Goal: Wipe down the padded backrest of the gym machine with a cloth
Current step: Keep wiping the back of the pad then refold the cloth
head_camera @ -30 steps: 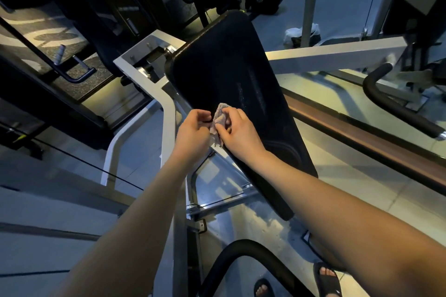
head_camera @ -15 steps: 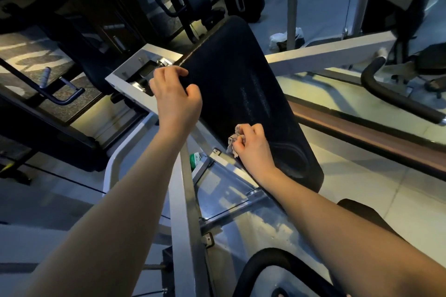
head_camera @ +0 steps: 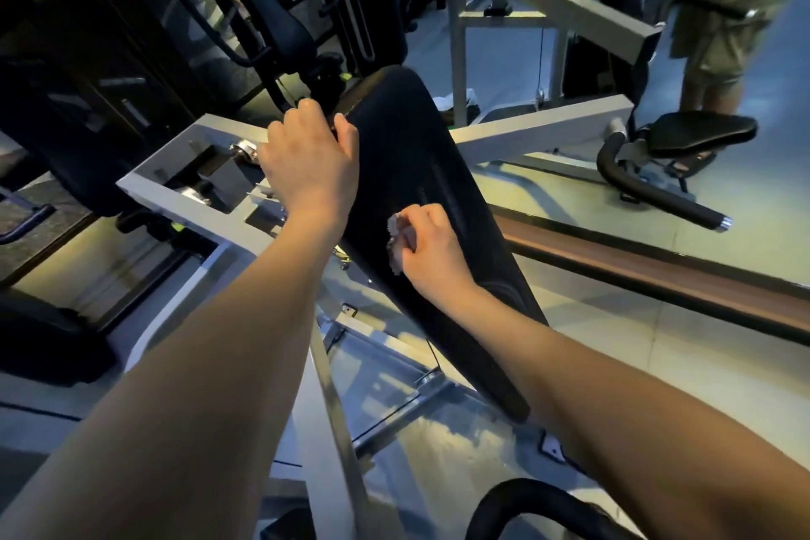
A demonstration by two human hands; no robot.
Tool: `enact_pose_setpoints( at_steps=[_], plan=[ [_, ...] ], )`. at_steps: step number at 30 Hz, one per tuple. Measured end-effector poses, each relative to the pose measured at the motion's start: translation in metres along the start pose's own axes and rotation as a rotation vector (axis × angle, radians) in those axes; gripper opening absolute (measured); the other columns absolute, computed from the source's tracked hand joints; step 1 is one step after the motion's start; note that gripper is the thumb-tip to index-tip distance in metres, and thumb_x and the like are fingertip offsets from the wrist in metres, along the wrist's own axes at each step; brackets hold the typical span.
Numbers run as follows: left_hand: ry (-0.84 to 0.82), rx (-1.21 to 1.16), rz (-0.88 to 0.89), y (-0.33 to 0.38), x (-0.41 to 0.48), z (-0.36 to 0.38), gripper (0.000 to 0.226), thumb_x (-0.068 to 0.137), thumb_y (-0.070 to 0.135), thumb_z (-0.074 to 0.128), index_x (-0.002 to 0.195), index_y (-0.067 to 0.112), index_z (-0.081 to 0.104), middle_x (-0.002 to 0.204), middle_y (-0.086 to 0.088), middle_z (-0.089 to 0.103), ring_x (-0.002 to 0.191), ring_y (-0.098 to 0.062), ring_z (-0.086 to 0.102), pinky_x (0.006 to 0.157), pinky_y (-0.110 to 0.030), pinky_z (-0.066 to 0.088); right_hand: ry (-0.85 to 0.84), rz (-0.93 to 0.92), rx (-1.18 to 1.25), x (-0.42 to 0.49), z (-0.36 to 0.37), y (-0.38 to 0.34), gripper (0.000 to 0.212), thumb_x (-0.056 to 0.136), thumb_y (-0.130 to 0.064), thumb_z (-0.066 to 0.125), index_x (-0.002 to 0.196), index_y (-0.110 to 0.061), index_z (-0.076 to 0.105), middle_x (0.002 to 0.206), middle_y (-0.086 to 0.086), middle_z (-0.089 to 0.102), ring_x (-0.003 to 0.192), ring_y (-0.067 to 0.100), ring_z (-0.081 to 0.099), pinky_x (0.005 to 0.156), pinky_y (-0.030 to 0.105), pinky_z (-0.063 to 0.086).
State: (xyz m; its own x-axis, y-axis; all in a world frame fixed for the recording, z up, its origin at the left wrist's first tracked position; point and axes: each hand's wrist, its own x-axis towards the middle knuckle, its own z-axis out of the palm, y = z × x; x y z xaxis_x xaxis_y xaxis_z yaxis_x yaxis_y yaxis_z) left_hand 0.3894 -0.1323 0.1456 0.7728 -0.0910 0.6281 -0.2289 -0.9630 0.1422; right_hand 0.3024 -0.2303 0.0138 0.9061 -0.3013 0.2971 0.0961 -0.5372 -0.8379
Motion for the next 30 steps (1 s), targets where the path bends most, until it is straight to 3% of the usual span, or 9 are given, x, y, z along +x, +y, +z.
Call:
enact_pose_setpoints(
  at_steps=[4,8,13,16,20,24,26,30],
  plan=[
    [0.03,0.108,0.094,-0.004,-0.001,0.008,0.041,0.099,0.045,0.033,0.11,0.013,0.055,0.109,-0.009,0.056,0.102,-0.032,0.05,0.086,-0.047,0.039,0.115,0.012,0.054,0.032,-0.018,0.001,0.014,0.098,0.002,0.051,0.106,-0.003,0.062,0.111,0.006,0.048,0.079,-0.016,0.055,0.068,-0.001,0.04],
    [0.024,0.166,0.17,-0.003,-0.002,0.014,0.044,0.103,0.043,0.029,0.125,0.017,0.057,0.119,-0.008,0.059,0.11,-0.031,0.051,0.091,-0.046,0.039,0.306,0.139,0.085,0.043,-0.011,0.005,0.017,0.1,-0.007,0.054,0.115,-0.008,0.062,0.12,0.013,0.053,0.08,0.0,0.048,0.073,-0.008,0.029],
    [0.006,0.162,0.113,-0.001,0.0,0.022,0.051,0.104,0.042,0.026,0.14,0.02,0.056,0.129,-0.005,0.063,0.118,-0.03,0.053,0.096,-0.046,0.039,0.148,-0.093,0.098,-0.005,0.01,0.021,0.034,0.093,0.002,0.059,0.124,-0.011,0.062,0.122,0.008,0.05,0.103,0.005,0.054,0.094,0.0,0.036],
    [-0.008,0.144,0.064,0.002,-0.001,0.019,0.053,0.104,0.041,0.024,0.142,0.02,0.055,0.135,-0.003,0.062,0.124,-0.027,0.051,0.102,-0.043,0.036,0.149,-0.152,0.036,0.026,-0.006,0.032,0.022,0.098,-0.006,0.056,0.119,-0.01,0.064,0.115,0.008,0.05,0.091,0.005,0.052,0.086,0.001,0.038],
    [0.006,0.126,0.051,0.003,-0.003,0.017,0.05,0.104,0.037,0.028,0.138,0.018,0.059,0.123,-0.005,0.069,0.114,-0.029,0.057,0.093,-0.041,0.038,0.322,0.017,0.103,0.091,-0.021,0.031,0.017,0.101,-0.009,0.051,0.113,-0.009,0.063,0.115,0.01,0.05,0.086,0.012,0.051,0.082,0.017,0.043],
    [0.014,0.135,0.047,0.004,-0.002,0.019,0.051,0.104,0.036,0.026,0.137,0.018,0.06,0.121,-0.006,0.071,0.107,-0.03,0.061,0.086,-0.04,0.043,0.414,0.092,0.143,0.088,-0.009,0.028,0.015,0.1,-0.01,0.054,0.111,-0.006,0.063,0.115,0.014,0.055,0.085,0.013,0.052,0.075,0.003,0.036],
    [0.023,0.125,0.033,0.004,-0.003,0.021,0.052,0.104,0.036,0.024,0.137,0.019,0.061,0.122,-0.005,0.071,0.107,-0.031,0.061,0.086,-0.039,0.044,0.374,-0.002,0.174,0.059,0.005,0.025,0.014,0.1,-0.012,0.056,0.109,-0.006,0.064,0.112,0.013,0.055,0.086,0.017,0.056,0.076,0.005,0.037],
    [0.029,0.142,0.033,0.004,-0.003,0.021,0.052,0.104,0.035,0.023,0.137,0.02,0.061,0.123,-0.005,0.07,0.107,-0.03,0.061,0.086,-0.038,0.042,0.18,-0.409,0.121,0.034,0.004,0.027,0.018,0.1,-0.013,0.056,0.114,-0.005,0.063,0.112,0.015,0.054,0.094,0.023,0.061,0.082,0.025,0.052]
  ],
)
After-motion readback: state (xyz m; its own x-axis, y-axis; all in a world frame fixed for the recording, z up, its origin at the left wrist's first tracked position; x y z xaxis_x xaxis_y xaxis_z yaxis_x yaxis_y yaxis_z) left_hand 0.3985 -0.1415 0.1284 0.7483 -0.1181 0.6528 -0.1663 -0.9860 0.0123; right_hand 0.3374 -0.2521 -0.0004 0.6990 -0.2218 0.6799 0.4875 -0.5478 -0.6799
